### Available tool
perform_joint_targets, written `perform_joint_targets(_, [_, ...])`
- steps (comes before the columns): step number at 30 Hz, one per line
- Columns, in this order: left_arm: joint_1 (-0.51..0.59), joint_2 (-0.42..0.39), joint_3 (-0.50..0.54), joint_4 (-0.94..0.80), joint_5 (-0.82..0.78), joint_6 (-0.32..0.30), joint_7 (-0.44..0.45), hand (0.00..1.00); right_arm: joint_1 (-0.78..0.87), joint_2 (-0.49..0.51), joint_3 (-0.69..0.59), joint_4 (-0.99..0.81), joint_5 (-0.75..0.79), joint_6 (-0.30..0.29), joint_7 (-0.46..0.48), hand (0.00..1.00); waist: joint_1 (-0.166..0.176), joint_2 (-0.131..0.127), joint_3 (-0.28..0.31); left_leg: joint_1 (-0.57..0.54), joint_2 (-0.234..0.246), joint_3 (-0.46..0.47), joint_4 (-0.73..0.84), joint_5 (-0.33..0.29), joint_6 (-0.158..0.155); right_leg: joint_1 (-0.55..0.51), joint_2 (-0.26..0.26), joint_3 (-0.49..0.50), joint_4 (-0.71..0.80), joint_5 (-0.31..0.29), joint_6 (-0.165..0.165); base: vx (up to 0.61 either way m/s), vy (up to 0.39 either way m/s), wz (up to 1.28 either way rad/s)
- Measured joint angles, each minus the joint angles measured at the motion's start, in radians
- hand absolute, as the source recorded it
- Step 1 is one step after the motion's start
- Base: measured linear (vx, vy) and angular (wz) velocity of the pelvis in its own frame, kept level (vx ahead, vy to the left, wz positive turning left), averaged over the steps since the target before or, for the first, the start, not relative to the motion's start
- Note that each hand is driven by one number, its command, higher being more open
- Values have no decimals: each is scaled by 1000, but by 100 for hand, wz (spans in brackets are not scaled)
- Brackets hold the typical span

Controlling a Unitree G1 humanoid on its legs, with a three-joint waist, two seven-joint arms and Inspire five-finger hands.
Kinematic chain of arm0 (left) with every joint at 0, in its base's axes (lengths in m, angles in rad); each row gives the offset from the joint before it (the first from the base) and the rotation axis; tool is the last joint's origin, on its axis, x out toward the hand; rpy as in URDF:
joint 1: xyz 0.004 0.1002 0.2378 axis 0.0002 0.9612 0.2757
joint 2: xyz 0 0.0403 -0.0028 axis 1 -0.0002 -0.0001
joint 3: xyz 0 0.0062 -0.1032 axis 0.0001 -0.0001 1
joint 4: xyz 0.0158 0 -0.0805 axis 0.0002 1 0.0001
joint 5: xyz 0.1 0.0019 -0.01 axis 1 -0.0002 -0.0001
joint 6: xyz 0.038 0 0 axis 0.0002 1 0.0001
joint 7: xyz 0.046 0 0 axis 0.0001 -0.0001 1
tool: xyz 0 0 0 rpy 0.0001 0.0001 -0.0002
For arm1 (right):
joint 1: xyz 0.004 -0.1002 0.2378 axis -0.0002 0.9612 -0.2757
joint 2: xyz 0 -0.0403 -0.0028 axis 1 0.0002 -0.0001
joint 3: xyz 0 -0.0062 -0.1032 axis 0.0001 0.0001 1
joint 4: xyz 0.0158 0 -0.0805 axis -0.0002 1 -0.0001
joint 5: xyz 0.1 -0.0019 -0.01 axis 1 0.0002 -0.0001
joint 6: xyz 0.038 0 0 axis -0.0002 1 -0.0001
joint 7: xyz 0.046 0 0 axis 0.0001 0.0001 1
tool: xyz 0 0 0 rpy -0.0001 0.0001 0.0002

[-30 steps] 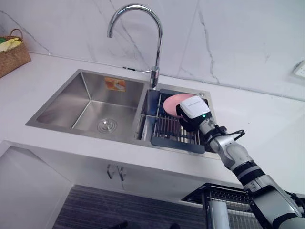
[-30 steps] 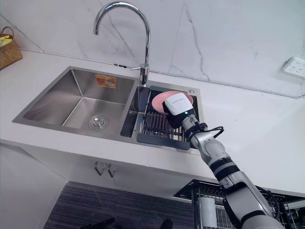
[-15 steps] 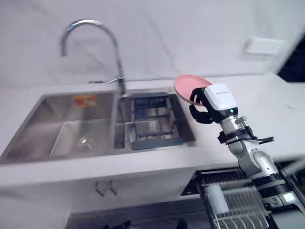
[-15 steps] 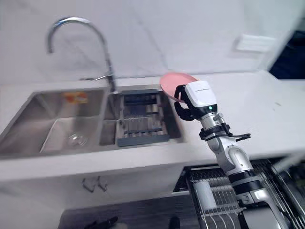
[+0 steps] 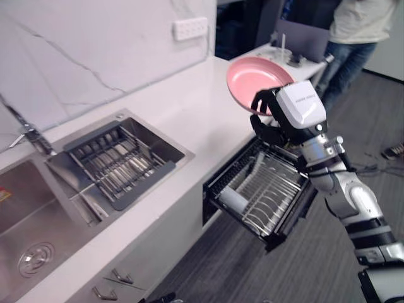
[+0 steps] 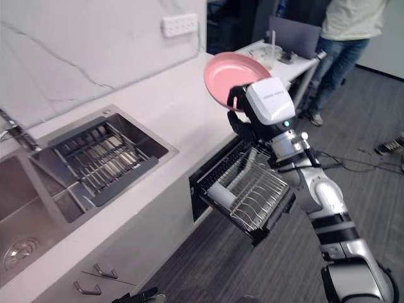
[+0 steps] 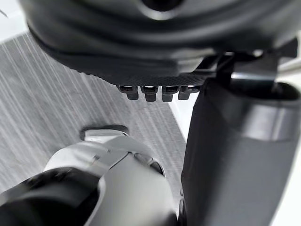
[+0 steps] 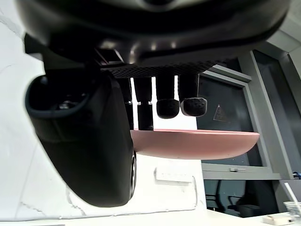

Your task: Walk over to the sink, pick up the cup, carry it to the dishwasher, place the cup inside the dishwasher, then close the dishwasher door

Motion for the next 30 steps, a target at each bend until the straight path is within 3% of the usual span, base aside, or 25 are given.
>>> perform_joint_targets(3, [-14, 6, 1, -3, 2, 36, 0, 100, -7, 0, 17, 46, 2, 27, 39, 0, 2, -5, 1, -20, 17, -40, -4, 36, -26, 35, 43, -4, -109, 29, 47, -72, -205, -19])
perform_joint_targets(6, [-46, 14, -10, -1, -5, 57, 5, 100, -7, -3, 16, 78, 15, 36, 47, 0, -5, -16, 6, -70, 37, -58, -15, 76, -50, 12, 81, -3, -162, 44, 71, -100, -202, -2])
perform_joint_targets(14, [-118, -16, -38, -2, -83, 97, 69, 100, -4, 0, 12, 180, 20, 81, 34, 0, -22, -35, 69, -115, 18, -101, -192, 229, -83, -75, 110, -25, -188, 87, 27, -132, -99, 9])
perform_joint_targets(21, [-161, -19, -39, -2, -127, 92, 84, 100, -35, 18, 15, 265, 57, 88, 7, 0, -12, -18, 136, -163, -14, -146, -286, 328, -63, -139, 103, -71, -187, 103, 15, -55, 25, 22])
perform_joint_targets(27, [-214, -22, -39, -3, -190, 62, 89, 100, -208, 19, 61, 375, 86, 129, 1, 0, -3, 14, 249, -230, -37, -175, -316, 367, -43, -217, 95, -69, -194, 137, 12, -40, 63, 1])
perform_joint_targets(30, [-231, -25, -40, -4, -200, 53, 89, 100, -261, 17, 87, 415, 128, 151, 0, 0, 6, 26, 268, -263, -51, -197, -318, 373, -35, -243, 89, -71, -202, 148, 13, 0, 61, 6])
